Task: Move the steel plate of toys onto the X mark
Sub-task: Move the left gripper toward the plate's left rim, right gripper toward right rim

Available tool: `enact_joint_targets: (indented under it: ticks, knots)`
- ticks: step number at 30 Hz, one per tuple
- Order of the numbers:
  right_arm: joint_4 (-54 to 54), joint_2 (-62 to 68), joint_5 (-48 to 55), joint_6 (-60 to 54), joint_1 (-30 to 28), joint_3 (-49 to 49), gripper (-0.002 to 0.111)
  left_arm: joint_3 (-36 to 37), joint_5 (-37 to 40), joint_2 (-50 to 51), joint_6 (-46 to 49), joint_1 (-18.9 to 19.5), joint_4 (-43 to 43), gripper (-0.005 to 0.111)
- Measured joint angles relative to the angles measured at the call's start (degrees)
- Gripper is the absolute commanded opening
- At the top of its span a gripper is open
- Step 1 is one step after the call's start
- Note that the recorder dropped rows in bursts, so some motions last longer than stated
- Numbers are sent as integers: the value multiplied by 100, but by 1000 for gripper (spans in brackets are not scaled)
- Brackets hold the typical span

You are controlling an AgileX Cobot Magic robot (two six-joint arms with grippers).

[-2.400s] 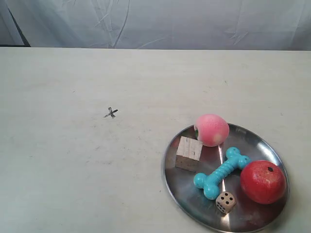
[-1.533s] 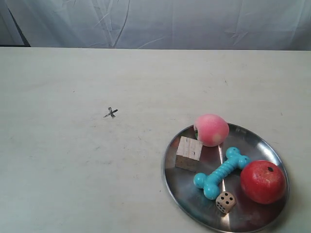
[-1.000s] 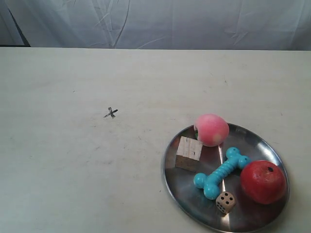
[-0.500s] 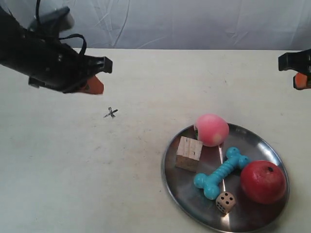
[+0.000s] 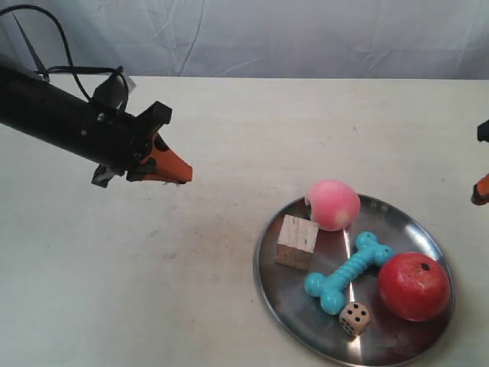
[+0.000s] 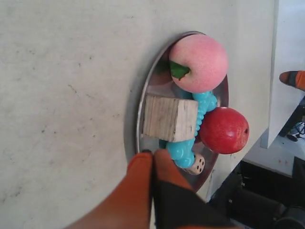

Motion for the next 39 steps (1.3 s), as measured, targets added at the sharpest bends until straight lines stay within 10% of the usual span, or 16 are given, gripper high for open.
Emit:
enact_joint_targets:
  ticks: [10,20,30,39]
  knots:
    - [250,48,-486,-235,-11,697,0,-12,675,1185,211,-15,-548,0]
    - [-143,48,-1151,173,-13,1343,45,-12,510,1281,440,-174,-1048,3]
    - [-167,172,-1163,173,-13,1343,43,-12,65,1321,893,-577,-1224,48]
    - [-107,695,-1161,162,-13,1343,43,-15,75,1682,678,-654,-1233,50]
